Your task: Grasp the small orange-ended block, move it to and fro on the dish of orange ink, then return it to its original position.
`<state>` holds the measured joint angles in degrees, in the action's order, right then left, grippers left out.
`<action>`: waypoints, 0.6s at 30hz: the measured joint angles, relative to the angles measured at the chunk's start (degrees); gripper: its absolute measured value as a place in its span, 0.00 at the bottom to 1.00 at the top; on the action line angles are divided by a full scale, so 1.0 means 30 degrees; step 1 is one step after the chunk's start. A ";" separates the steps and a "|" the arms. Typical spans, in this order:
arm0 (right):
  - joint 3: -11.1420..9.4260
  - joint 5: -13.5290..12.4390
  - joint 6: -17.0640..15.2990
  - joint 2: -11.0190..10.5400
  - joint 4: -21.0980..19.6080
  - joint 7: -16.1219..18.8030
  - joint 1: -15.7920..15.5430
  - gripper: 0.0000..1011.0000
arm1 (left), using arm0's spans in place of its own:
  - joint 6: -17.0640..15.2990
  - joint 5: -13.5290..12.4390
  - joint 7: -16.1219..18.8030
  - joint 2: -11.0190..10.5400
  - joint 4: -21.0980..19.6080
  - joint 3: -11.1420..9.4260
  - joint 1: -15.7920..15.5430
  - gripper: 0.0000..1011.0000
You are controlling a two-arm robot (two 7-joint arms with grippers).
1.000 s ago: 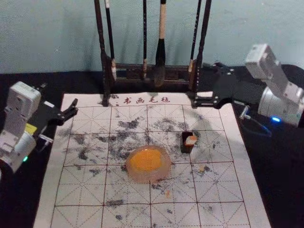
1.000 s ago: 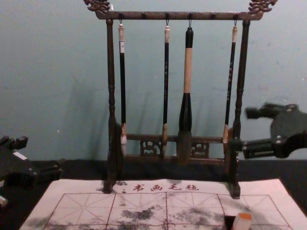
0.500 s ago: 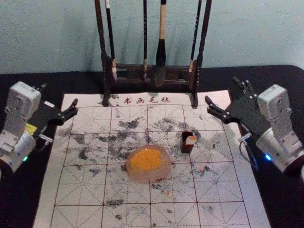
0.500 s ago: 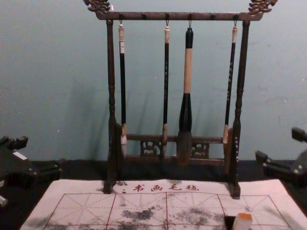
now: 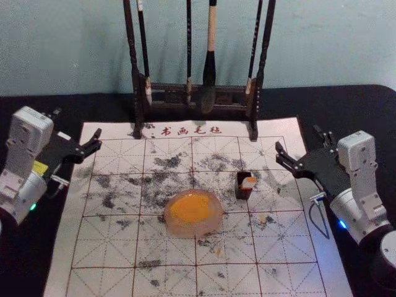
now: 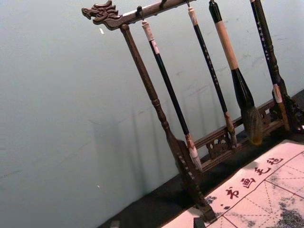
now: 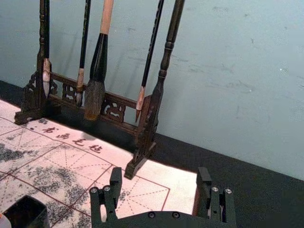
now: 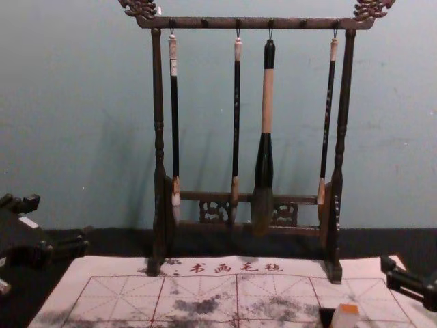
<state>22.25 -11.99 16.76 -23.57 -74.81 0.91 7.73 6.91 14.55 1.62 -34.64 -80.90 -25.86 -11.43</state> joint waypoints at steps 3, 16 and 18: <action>0.0008 -0.0001 0.0000 -0.0010 -0.0006 0.0001 -0.0002 0.99 | 0.0000 0.0000 -0.0001 0.0000 0.0000 0.0001 0.0000 0.99; 0.0063 0.0016 0.0000 -0.0048 -0.0059 -0.0018 -0.0002 0.99 | 0.0000 0.0000 0.0000 0.0000 0.0000 0.0000 0.0000 0.99; 0.0068 0.0021 0.0003 -0.0053 -0.0064 -0.0022 -0.0003 0.99 | 0.0000 0.0000 0.0000 0.0000 0.0000 0.0000 0.0001 0.99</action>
<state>22.45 -11.93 16.77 -23.73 -75.00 0.85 7.72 6.91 14.55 1.62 -34.65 -80.90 -25.86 -11.43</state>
